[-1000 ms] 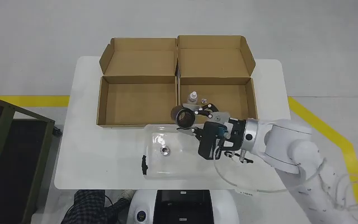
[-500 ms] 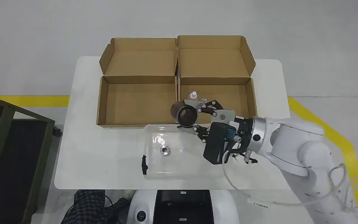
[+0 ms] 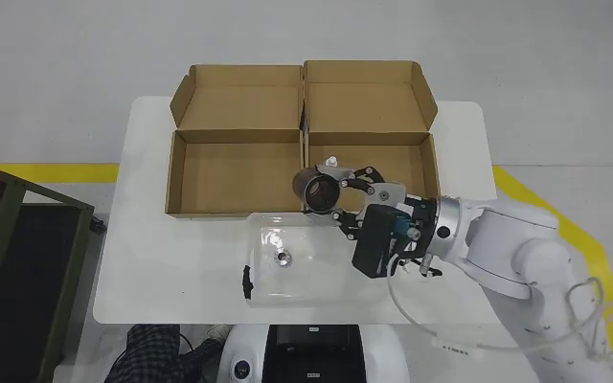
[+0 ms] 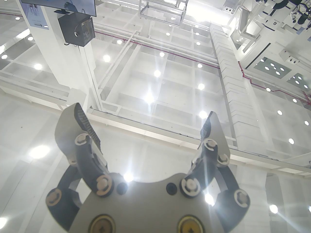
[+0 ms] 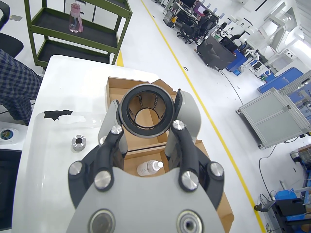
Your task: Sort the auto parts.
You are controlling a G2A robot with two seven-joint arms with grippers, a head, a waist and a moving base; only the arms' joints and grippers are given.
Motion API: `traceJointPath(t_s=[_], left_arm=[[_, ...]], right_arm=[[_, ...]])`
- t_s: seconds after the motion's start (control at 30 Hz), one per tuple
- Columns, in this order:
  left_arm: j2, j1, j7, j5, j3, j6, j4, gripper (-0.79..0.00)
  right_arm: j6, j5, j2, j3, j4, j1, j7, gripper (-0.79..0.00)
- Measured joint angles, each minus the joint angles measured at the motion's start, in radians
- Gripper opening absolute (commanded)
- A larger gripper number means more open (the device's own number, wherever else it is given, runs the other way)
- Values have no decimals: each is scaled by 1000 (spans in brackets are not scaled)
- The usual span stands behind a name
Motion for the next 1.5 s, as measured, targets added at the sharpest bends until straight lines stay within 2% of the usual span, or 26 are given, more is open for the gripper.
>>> traceJointPath(t_s=[0.33, 0.8, 1.1, 1.5], left_arm=[[0, 0, 0, 0, 0, 0, 0, 0], [0, 0, 0, 0, 0, 0, 0, 0], [0, 0, 0, 0, 0, 0, 0, 0], [0, 0, 0, 0, 0, 0, 0, 0]], right_arm=[[8, -45, -18, -136, 65, 61, 13, -785], [76, -51, -89, -376, 329, 259, -7, -785], [132, -6, -138, -470, 499, 347, 15, -785], [150, 61, -197, -548, 719, 427, 53, -785]])
